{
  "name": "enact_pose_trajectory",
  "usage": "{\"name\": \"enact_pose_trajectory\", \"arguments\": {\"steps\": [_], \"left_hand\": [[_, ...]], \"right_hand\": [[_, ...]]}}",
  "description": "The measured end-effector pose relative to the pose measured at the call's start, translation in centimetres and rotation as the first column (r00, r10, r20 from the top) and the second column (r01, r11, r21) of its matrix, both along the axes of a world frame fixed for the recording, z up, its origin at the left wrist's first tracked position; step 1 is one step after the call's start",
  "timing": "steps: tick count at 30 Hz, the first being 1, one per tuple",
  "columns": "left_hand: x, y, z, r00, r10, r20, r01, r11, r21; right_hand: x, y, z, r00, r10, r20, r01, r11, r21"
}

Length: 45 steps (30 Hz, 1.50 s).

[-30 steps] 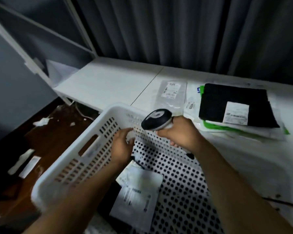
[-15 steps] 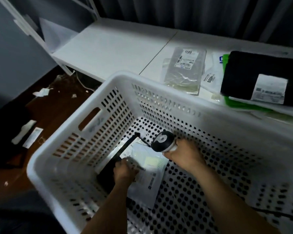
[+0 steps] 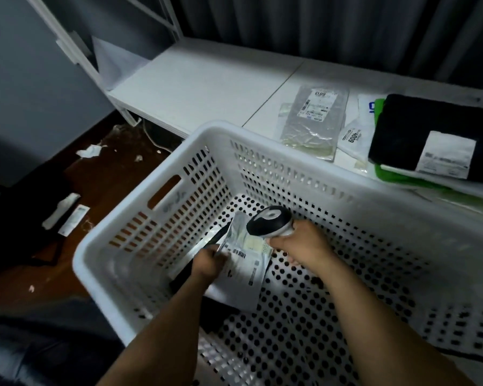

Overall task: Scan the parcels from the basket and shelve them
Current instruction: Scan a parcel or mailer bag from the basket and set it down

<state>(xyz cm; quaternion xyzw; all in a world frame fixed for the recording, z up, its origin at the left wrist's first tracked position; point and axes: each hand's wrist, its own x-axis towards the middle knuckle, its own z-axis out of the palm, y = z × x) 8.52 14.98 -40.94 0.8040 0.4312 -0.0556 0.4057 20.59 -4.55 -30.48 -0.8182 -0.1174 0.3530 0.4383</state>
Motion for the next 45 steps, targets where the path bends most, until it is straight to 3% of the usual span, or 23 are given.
{"name": "enact_pose_trajectory", "arguments": {"steps": [6, 10, 14, 22, 27, 45], "left_hand": [[-1.2, -1.6, 8.7, 0.910, 0.074, 0.407, -0.047, 0.996, -0.075], [-3.2, -2.7, 12.8, 0.826, 0.263, 0.500, -0.155, 0.957, -0.247], [-4.1, -3.5, 16.8, 0.746, 0.328, 0.580, -0.222, 0.943, -0.248], [-3.0, -2.3, 22.1, 0.654, 0.335, 0.678, -0.350, 0.929, -0.121], [-2.0, -2.0, 23.2, 0.593, 0.367, 0.716, -0.384, 0.911, -0.149], [-1.2, -2.6, 22.4, 0.591, 0.364, 0.720, -0.317, 0.925, -0.208]], "right_hand": [[-0.7, -0.9, 5.8, 0.996, -0.051, -0.072, 0.063, 0.980, 0.187], [-0.9, -1.8, 9.5, 0.996, -0.032, -0.089, 0.058, 0.951, 0.302], [-1.1, -2.4, 13.2, 0.998, 0.033, -0.048, -0.015, 0.943, 0.333], [-0.9, -2.7, 18.4, 0.988, 0.078, 0.136, -0.118, 0.940, 0.319], [-0.2, -3.2, 20.9, 0.984, 0.069, 0.165, -0.124, 0.929, 0.350], [0.4, -2.5, 20.6, 0.980, 0.080, 0.182, -0.137, 0.935, 0.328]]}}
